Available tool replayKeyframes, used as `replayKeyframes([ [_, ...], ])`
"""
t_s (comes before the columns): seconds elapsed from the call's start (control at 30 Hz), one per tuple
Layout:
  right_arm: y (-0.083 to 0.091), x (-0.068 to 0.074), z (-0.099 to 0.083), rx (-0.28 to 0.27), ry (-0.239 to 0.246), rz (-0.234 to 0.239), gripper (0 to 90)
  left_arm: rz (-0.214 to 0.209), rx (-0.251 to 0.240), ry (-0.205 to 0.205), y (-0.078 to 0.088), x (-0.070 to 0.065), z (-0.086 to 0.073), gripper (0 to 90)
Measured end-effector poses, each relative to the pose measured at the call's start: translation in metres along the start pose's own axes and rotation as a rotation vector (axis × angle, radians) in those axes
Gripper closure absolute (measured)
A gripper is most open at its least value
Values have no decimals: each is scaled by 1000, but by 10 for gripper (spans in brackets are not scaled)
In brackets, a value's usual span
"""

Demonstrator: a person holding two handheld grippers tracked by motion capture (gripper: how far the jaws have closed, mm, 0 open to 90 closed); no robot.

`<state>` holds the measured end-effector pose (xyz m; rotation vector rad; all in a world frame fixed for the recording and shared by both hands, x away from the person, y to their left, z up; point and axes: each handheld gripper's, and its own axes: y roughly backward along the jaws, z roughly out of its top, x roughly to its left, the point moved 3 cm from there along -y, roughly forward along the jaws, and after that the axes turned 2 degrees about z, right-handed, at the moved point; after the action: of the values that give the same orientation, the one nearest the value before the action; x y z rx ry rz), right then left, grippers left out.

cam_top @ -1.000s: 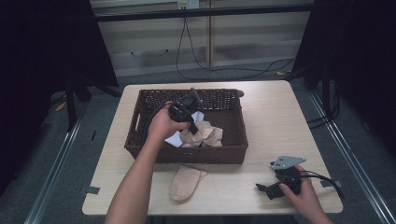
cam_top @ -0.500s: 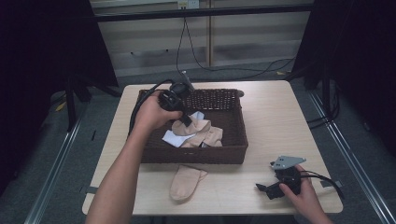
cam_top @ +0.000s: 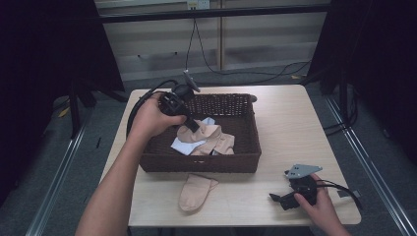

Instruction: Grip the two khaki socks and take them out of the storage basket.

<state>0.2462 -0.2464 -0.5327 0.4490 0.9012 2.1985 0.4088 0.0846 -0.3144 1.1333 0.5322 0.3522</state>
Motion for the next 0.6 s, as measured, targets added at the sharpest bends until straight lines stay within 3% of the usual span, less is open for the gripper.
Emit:
replayKeyframes([
  [0.17, 0, 0, 0, 1, -2, -1, 0, -1, -2, -24, 6, -10, -7, 824],
  [0.6, 0, 0, 0, 1, 0, -2, 0, -13, -7, -87, 3, -31, -19, 822],
])
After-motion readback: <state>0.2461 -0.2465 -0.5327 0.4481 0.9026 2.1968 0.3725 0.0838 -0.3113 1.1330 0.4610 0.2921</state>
